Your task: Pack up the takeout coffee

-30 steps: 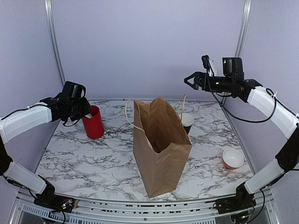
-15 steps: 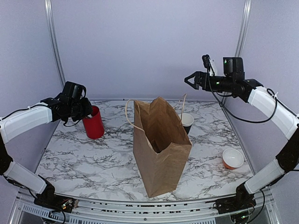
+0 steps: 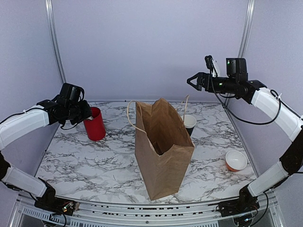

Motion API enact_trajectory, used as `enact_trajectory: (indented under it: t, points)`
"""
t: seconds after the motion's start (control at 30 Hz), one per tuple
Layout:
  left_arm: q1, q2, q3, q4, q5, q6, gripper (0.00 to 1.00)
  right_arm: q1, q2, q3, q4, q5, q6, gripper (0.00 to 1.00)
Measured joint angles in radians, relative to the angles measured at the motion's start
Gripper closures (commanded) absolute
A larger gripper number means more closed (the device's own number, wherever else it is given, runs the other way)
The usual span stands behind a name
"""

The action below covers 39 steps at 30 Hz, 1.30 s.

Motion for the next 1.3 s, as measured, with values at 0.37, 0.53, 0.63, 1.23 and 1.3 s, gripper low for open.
enact_trajectory:
  t: [0.37, 0.53, 0.63, 1.23, 1.3]
  points:
    - [0.0, 0.033, 0.041, -0.037, 0.047, 0.007, 0.8, 0.0, 0.0, -0.005, 0.0, 0.0, 0.002, 0.04]
    - [0.0, 0.071, 0.076, -0.036, 0.058, 0.019, 0.78, 0.0, 0.0, -0.012, 0.0, 0.0, 0.003, 0.04]
    - [0.0, 0.093, 0.098, -0.035, 0.058, 0.027, 0.7, 0.0, 0.0, -0.012, 0.0, 0.0, 0.003, 0.04]
    - [0.035, 0.162, 0.219, -0.021, 0.055, 0.087, 0.53, 0.0, 0.0, -0.012, -0.001, 0.0, 0.003, 0.04]
    - [0.044, 0.151, 0.224, -0.023, 0.051, 0.094, 0.52, 0.0, 0.0, -0.012, -0.002, 0.0, 0.003, 0.04]
